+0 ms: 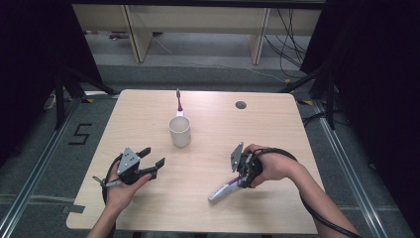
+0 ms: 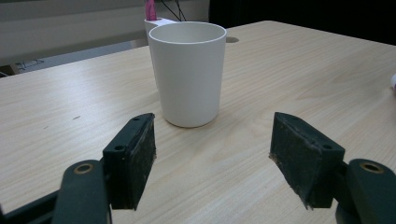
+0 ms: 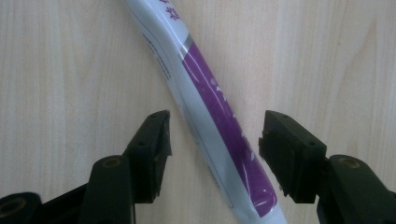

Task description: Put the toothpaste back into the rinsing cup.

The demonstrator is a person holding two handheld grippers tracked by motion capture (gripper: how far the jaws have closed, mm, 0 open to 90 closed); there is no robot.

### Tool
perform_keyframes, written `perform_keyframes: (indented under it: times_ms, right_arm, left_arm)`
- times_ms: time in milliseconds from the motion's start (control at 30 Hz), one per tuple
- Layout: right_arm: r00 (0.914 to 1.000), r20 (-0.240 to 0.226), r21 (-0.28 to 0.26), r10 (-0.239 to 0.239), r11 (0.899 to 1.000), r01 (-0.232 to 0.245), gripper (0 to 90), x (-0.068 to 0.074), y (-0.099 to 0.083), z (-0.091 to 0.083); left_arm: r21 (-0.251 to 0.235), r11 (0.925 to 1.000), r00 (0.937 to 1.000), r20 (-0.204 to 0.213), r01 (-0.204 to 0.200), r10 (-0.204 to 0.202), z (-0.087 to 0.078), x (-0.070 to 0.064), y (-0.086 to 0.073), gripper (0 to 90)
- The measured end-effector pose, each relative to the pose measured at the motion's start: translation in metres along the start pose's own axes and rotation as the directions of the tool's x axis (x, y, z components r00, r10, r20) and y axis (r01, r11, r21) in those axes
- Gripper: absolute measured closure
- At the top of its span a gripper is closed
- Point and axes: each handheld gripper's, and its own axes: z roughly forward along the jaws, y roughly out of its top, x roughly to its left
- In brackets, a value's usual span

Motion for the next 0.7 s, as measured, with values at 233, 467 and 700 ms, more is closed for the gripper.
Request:
perform_keyframes:
  times_ms: [233, 467, 700]
  right_arm:
    - [0.9994, -0.016, 0.044, -0.03, 0.999, 0.031, 43.8, 0.001, 0.006, 0.005]
    - [0.9976, -0.031, 0.073, -0.062, 0.995, 0.064, 44.4, 0.002, 0.012, 0.01]
    - [0.9947, -0.044, 0.089, -0.093, 0.991, 0.096, 44.8, 0.001, 0.015, 0.013]
  left_arm:
    - [0.0, 1.0, 1.0, 0.003, 0.008, -0.008, 0.001, 0.0, -0.002, 30.5]
    - [0.005, 1.0, 1.0, 0.002, 0.004, -0.004, 0.001, 0.001, -0.002, 30.6]
    - [0.004, 1.0, 1.0, 0.002, 0.005, -0.005, 0.001, 0.001, -0.002, 30.6]
